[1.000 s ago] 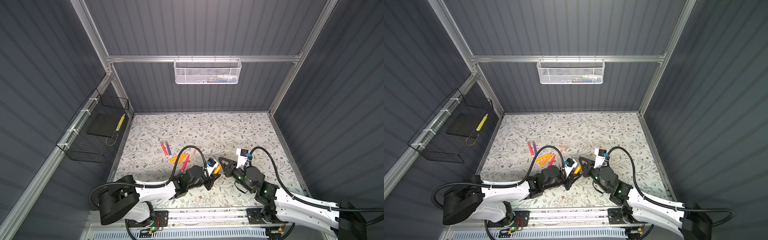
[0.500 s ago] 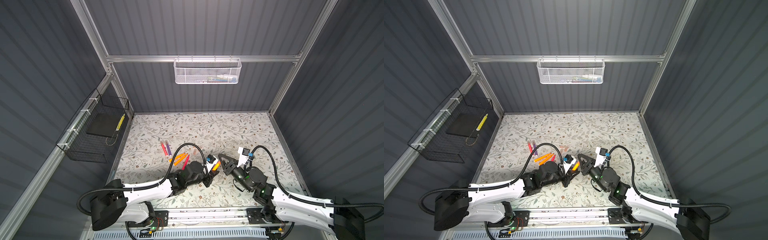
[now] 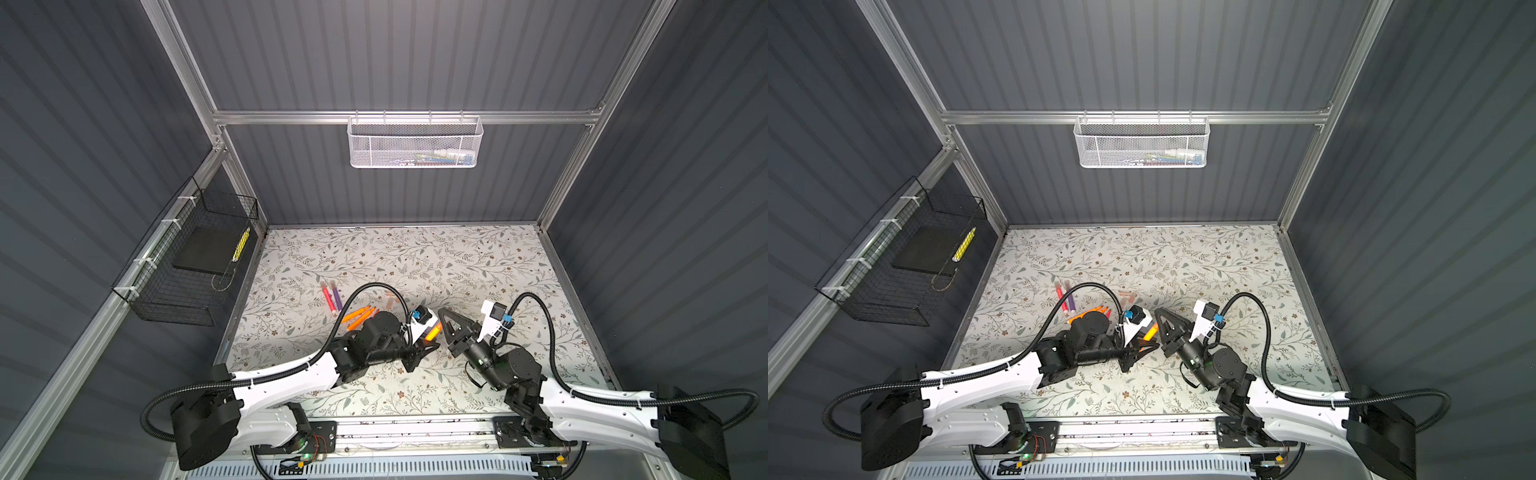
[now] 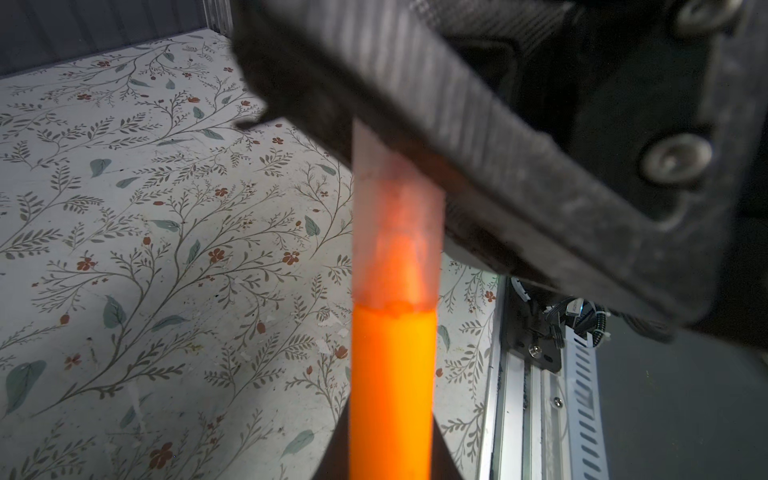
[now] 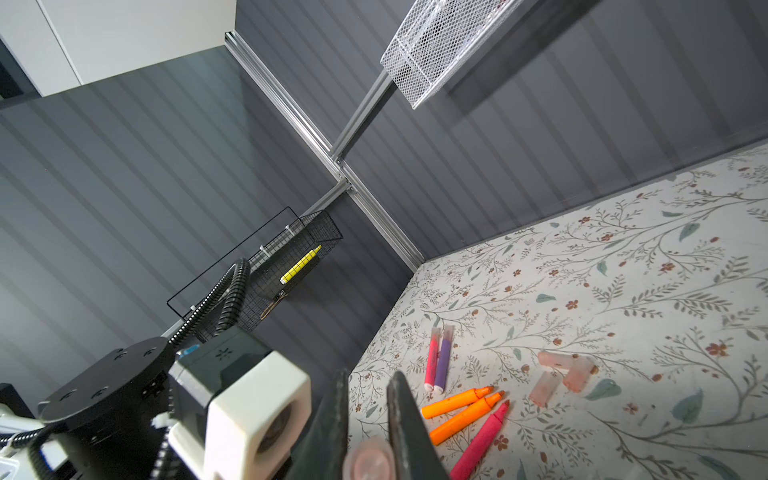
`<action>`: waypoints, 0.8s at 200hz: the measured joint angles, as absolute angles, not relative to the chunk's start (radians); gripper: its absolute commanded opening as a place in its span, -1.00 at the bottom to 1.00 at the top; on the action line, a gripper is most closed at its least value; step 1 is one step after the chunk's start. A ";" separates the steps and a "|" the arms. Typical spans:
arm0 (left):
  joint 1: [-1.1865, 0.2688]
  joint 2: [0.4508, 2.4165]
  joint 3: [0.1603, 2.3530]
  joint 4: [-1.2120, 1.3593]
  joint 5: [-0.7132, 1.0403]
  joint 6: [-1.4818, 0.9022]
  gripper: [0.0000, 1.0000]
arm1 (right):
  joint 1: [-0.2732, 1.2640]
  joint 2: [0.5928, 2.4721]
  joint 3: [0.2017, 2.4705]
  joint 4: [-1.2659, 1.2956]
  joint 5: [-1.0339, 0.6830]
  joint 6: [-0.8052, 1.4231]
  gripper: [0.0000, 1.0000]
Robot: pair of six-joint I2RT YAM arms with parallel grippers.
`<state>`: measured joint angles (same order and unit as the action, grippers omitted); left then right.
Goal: Insert the pens into the pen caps
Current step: 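Open the right gripper and draw it back from the capped marker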
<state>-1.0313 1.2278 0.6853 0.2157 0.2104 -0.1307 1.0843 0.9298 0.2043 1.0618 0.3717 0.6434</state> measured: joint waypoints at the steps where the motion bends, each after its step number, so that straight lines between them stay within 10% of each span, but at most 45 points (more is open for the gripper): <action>1: -1.031 1.227 0.686 0.213 0.208 -0.129 -1.00 | 1.085 0.930 0.205 1.062 0.374 0.643 -1.00; 160: -1.020 1.180 0.787 -0.093 0.017 0.054 -1.00 | 1.155 1.196 0.249 1.307 0.517 0.711 -1.00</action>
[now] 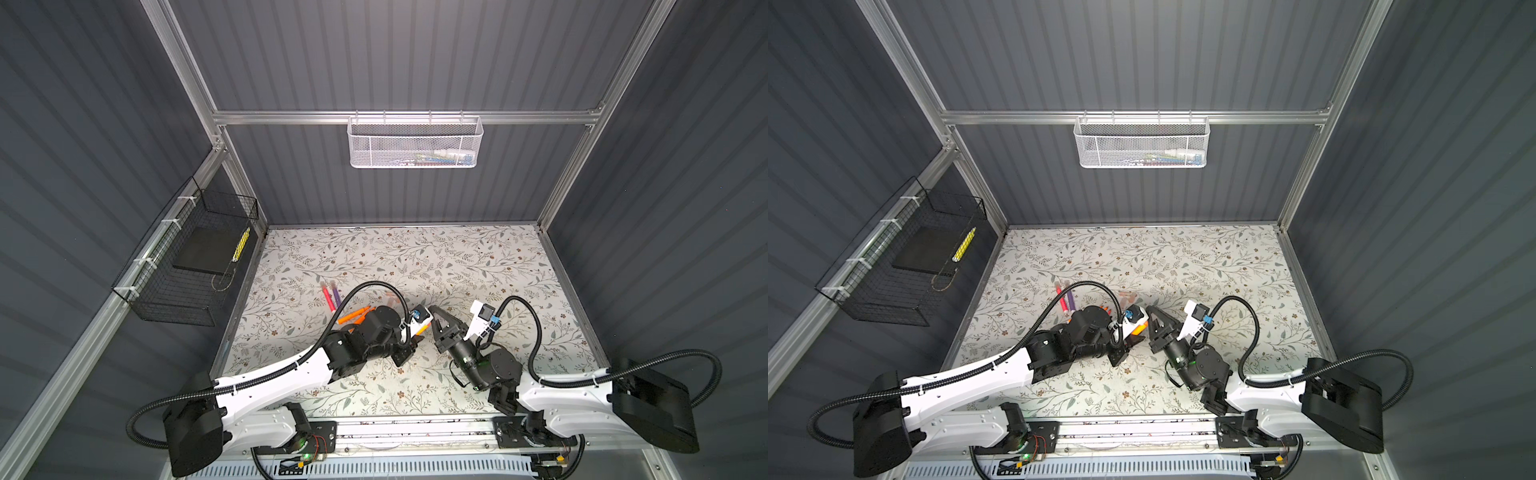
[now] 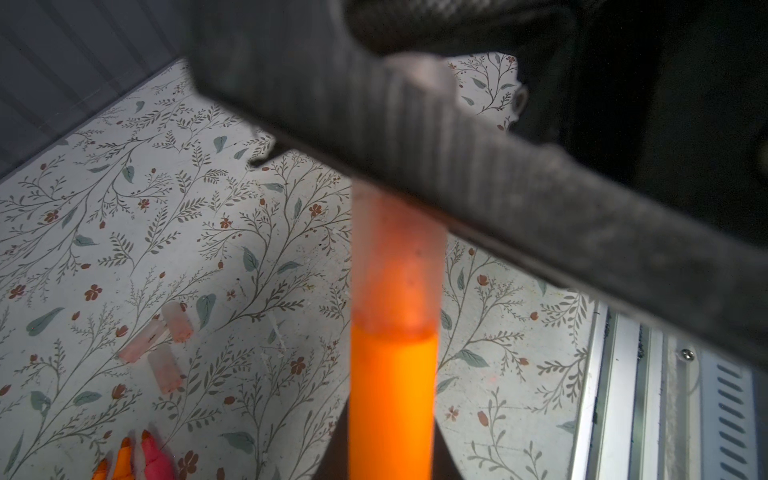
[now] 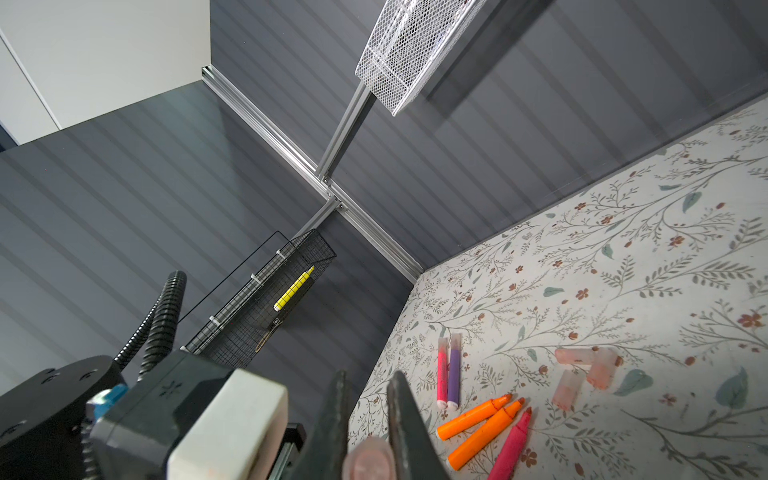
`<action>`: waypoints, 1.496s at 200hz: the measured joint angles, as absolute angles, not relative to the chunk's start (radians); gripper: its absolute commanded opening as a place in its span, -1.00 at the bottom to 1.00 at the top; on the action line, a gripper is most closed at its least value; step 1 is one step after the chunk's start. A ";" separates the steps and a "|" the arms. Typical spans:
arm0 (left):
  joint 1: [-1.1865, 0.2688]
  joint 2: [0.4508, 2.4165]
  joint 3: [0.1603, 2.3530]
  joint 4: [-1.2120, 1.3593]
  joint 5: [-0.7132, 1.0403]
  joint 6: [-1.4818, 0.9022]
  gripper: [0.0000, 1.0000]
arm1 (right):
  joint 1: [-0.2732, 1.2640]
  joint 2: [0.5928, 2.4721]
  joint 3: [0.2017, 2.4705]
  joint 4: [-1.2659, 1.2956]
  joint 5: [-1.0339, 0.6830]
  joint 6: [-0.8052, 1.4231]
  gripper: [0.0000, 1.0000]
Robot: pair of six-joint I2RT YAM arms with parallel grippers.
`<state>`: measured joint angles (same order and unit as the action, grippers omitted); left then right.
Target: Insert the pens into the pen caps
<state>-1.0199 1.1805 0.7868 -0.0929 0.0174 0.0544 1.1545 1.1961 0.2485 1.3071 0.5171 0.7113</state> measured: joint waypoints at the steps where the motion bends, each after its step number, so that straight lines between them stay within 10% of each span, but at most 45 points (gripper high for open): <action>1: -1.020 1.180 0.787 -0.093 0.019 0.053 -1.00 | 1.155 1.195 0.248 1.306 0.517 0.711 -1.00; 77: -1.020 1.091 0.601 0.127 0.116 -0.048 -0.90 | 1.169 1.002 0.290 0.932 0.468 0.761 -1.00; 109: -1.010 1.072 0.522 0.220 0.068 -0.118 0.11 | 1.135 0.999 0.301 0.826 0.405 0.812 -1.00; 160: -0.964 0.956 0.459 0.286 -0.123 -0.229 0.92 | 1.068 1.019 0.316 0.654 0.391 0.866 -1.00; 299: -0.958 0.906 0.483 -0.147 -0.676 -0.469 0.92 | 0.565 1.337 0.606 0.007 0.068 0.865 -1.00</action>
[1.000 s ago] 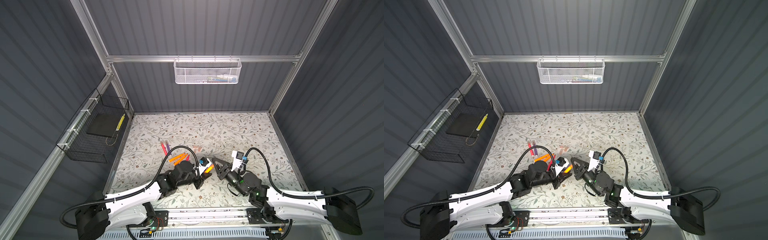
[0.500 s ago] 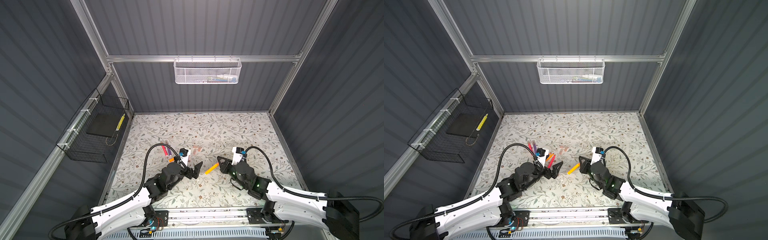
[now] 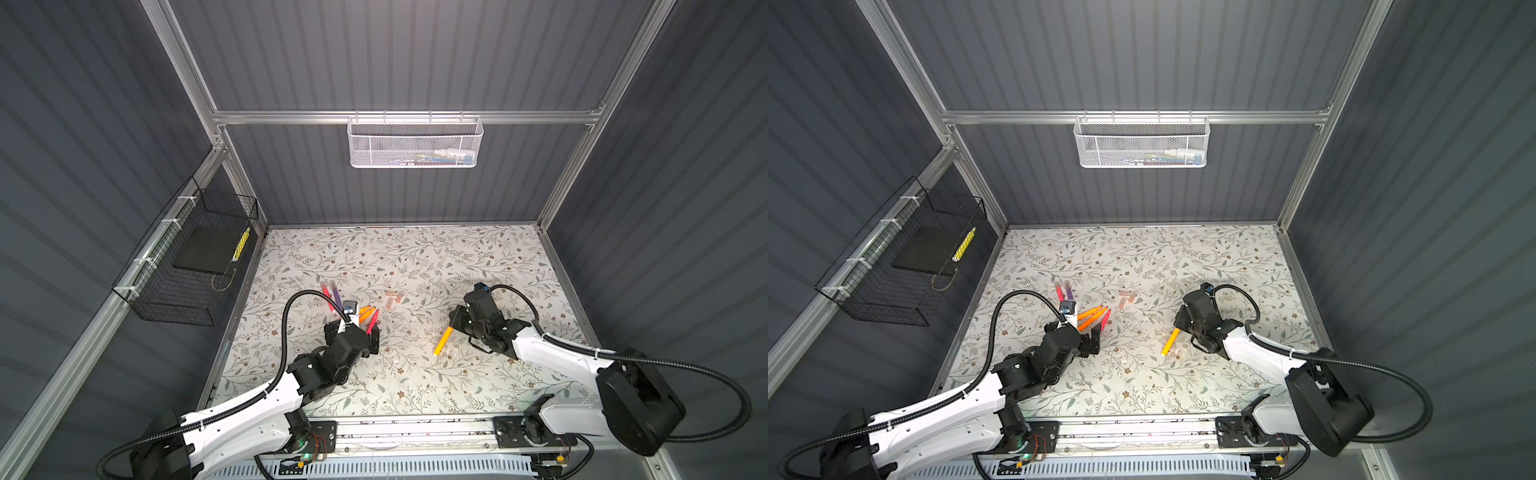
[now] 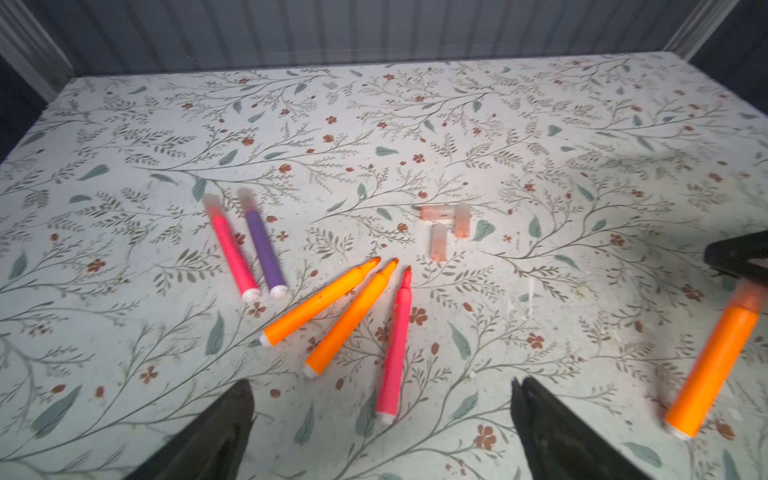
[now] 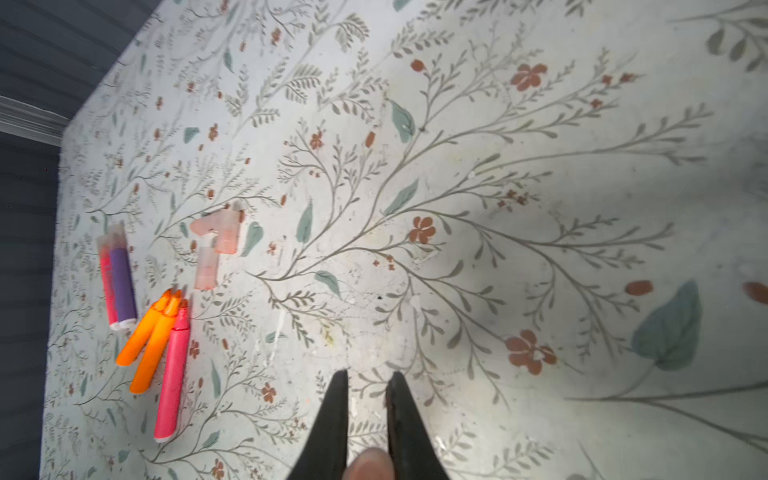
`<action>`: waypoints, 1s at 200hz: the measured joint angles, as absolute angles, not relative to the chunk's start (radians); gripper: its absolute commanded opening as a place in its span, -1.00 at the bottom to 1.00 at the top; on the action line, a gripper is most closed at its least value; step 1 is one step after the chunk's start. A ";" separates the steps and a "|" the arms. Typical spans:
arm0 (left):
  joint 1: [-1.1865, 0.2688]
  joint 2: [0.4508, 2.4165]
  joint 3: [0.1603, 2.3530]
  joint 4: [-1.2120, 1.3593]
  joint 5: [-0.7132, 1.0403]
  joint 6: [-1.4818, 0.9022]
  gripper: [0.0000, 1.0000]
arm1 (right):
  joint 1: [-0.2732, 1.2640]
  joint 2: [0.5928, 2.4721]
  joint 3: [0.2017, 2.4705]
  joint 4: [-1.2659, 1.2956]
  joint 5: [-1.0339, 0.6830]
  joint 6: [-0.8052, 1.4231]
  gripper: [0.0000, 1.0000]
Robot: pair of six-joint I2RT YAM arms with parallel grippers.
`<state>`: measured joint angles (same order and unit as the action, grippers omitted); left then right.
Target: Insert the pens into the pen caps
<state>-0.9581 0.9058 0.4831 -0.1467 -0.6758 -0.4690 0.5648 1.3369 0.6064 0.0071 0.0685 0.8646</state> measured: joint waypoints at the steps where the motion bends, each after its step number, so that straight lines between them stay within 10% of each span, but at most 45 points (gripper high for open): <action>1: -0.957 0.908 0.486 -0.154 -0.681 -0.470 0.92 | 0.565 1.337 0.606 0.007 0.068 0.865 -1.00; 29: -0.939 0.963 0.531 -0.215 -0.729 -0.509 0.88 | 0.526 1.438 0.694 -0.048 0.016 0.830 -1.00; 47: -0.913 0.996 0.544 -0.231 -0.736 -0.525 0.84 | 0.505 1.496 0.738 -0.079 -0.001 0.807 -0.42; 112: -0.775 1.085 0.545 -0.244 -0.640 -0.546 0.60 | 0.479 1.644 0.800 -0.114 0.013 0.746 -0.42; 179: -0.775 1.119 0.564 -0.263 -0.448 -0.552 0.40 | 0.479 1.486 0.813 -0.131 0.064 0.722 0.97; 200: -0.775 1.123 0.564 -0.270 -0.381 -0.552 0.36 | 0.479 1.345 0.794 -0.123 0.081 0.710 0.98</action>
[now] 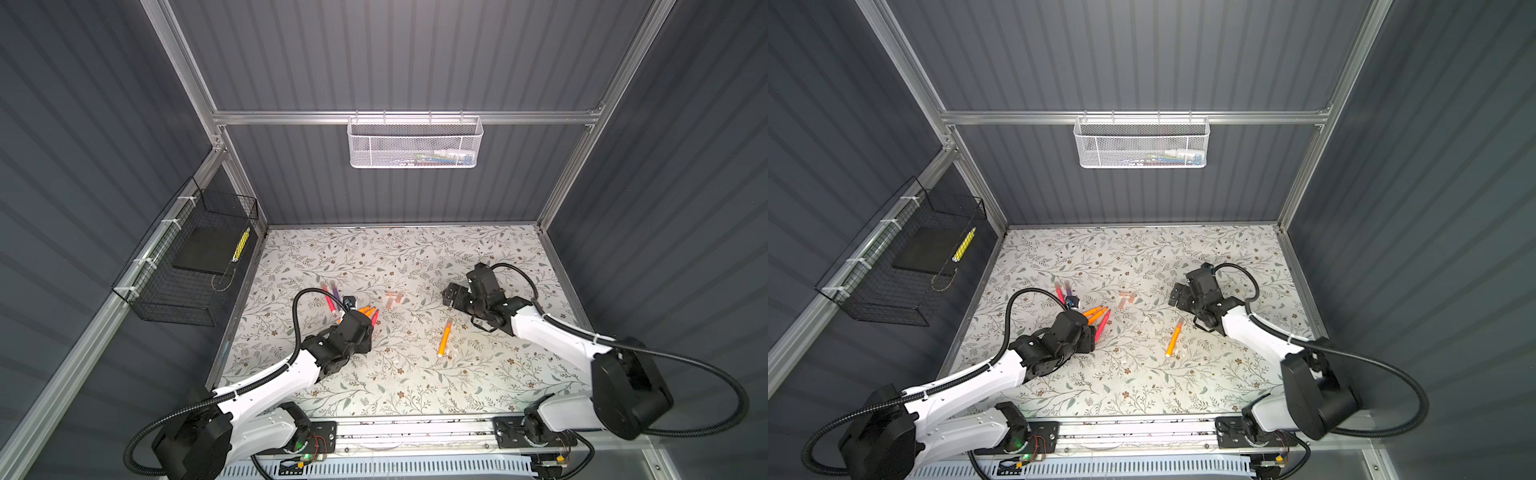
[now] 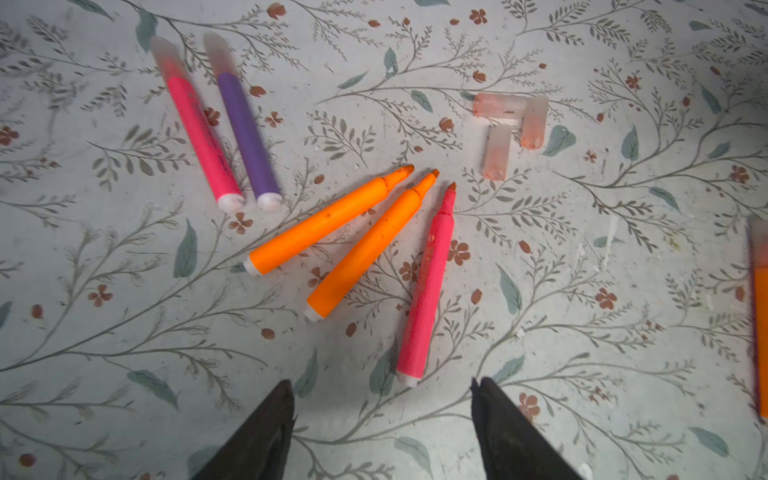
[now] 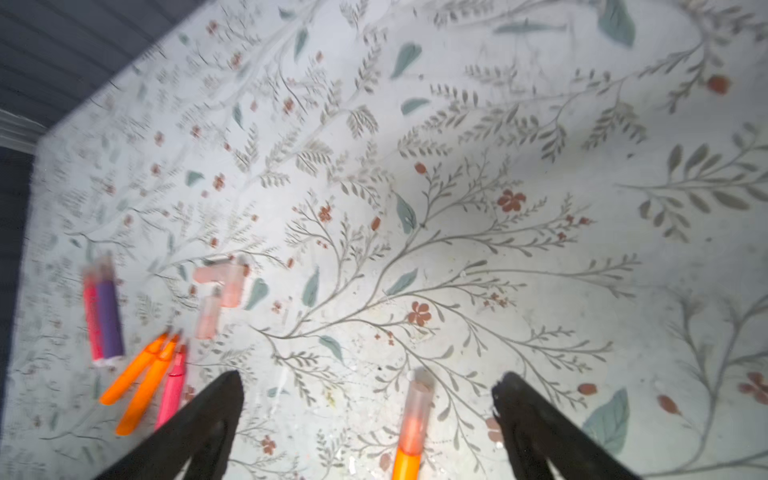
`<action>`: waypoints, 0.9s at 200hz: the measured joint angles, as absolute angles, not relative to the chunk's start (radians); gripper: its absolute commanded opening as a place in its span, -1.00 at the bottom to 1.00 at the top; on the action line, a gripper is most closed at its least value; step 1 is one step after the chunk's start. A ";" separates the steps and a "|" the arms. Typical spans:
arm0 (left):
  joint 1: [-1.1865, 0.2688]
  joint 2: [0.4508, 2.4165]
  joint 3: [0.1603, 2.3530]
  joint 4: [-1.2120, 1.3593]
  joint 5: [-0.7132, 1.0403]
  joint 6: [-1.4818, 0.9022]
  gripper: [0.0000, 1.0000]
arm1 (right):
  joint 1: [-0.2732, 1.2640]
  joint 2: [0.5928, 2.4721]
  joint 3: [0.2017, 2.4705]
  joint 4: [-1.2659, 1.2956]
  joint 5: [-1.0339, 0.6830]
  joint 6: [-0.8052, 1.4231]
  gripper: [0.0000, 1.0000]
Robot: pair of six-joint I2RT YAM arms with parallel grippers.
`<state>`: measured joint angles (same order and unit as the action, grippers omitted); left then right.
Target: Insert the pens into the pen caps
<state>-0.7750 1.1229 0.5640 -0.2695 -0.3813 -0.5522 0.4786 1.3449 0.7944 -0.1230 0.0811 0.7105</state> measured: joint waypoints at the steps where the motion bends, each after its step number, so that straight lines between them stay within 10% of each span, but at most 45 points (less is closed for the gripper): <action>1: -0.775 1.123 0.564 -0.270 -0.381 -0.552 0.37 | 0.479 1.345 0.794 -0.123 0.081 0.710 0.98; 42: -0.775 1.152 0.564 -0.269 -0.302 -0.554 0.34 | 0.487 1.012 0.669 -0.160 0.142 0.716 0.63; 62: -0.775 1.158 0.564 -0.266 -0.282 -0.554 0.34 | 0.490 0.888 0.640 -0.200 0.181 0.725 0.97; 133: -0.777 1.208 0.564 -0.246 -0.252 -0.554 0.32 | 0.492 0.533 0.450 -0.212 0.208 0.697 0.65; 139: -0.778 1.209 0.564 -0.245 -0.252 -0.554 0.32 | 0.492 0.531 0.455 -0.211 0.208 0.693 0.97; 180: -0.778 1.250 0.579 -0.242 -0.249 -0.554 0.32 | 0.492 0.437 0.410 -0.175 0.184 0.678 0.98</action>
